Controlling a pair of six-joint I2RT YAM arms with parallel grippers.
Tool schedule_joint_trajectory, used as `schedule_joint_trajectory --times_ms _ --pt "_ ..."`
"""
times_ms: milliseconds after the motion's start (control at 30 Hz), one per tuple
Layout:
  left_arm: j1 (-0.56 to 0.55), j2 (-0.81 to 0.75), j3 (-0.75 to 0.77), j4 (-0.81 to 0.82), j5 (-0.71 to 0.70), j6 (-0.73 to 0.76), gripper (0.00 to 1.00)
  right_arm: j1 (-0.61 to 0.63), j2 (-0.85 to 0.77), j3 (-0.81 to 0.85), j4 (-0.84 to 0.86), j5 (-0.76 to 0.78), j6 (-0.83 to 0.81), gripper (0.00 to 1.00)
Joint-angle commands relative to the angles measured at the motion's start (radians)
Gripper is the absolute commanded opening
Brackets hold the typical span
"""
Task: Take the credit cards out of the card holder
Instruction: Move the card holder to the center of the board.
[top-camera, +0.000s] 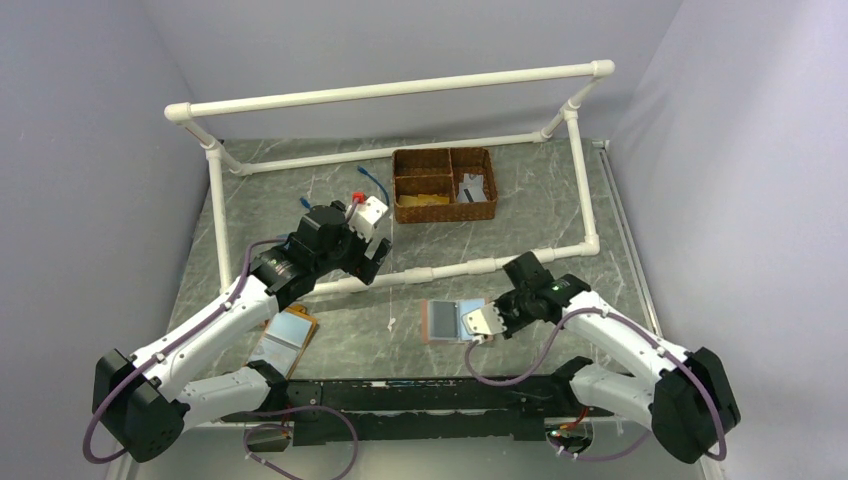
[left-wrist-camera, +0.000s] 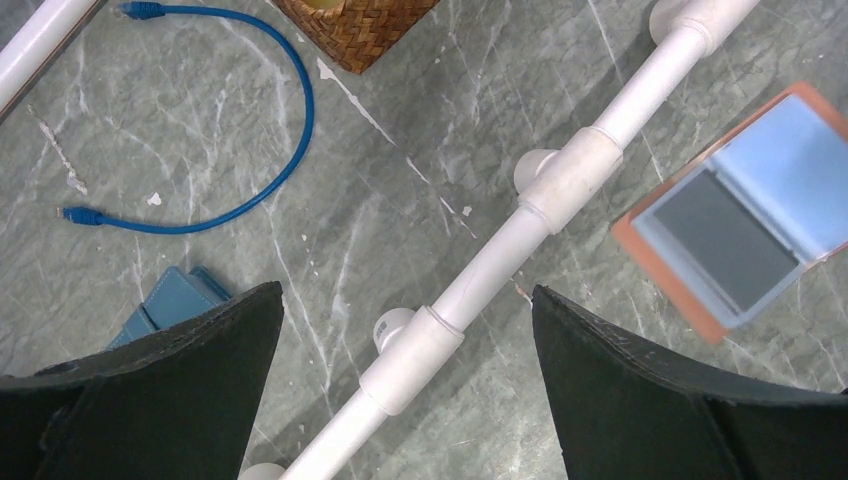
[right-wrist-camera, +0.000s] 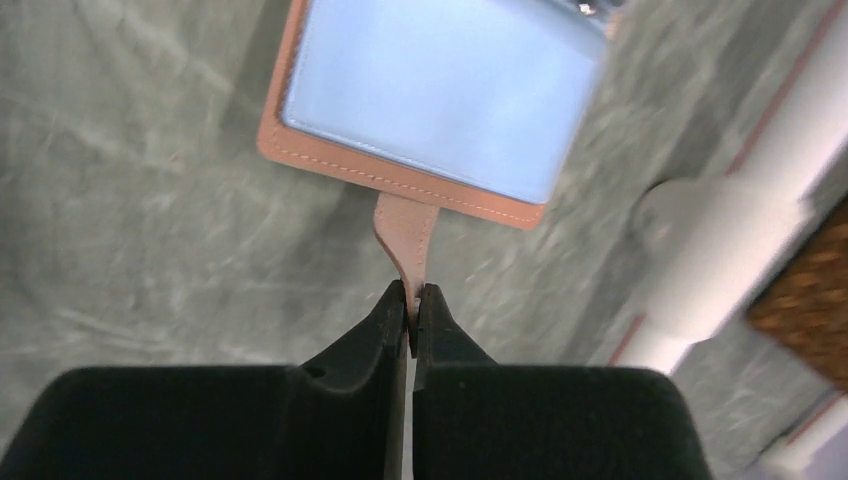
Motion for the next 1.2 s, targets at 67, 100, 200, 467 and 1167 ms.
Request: schedule_joint_trajectory --times_ms 67,100,200,467,1167 --pt "0.004 -0.017 0.037 0.017 0.022 -0.023 0.99 -0.129 -0.061 -0.068 -0.103 0.092 -0.061 0.00" --pt "0.004 -0.019 0.037 0.017 0.023 -0.024 0.99 -0.157 -0.066 -0.066 -0.108 0.098 -0.066 0.00" --pt "0.004 -0.027 0.037 0.016 0.026 -0.024 0.99 -0.233 -0.063 -0.032 -0.133 0.095 -0.081 0.00" --pt "0.004 -0.059 0.034 0.019 0.019 -0.024 0.99 -0.626 -0.035 0.066 -0.187 0.013 -0.250 0.00" --pt "0.080 -0.045 0.015 0.045 -0.007 -0.052 0.99 -0.842 0.021 0.425 -0.328 -0.780 0.308 0.99"
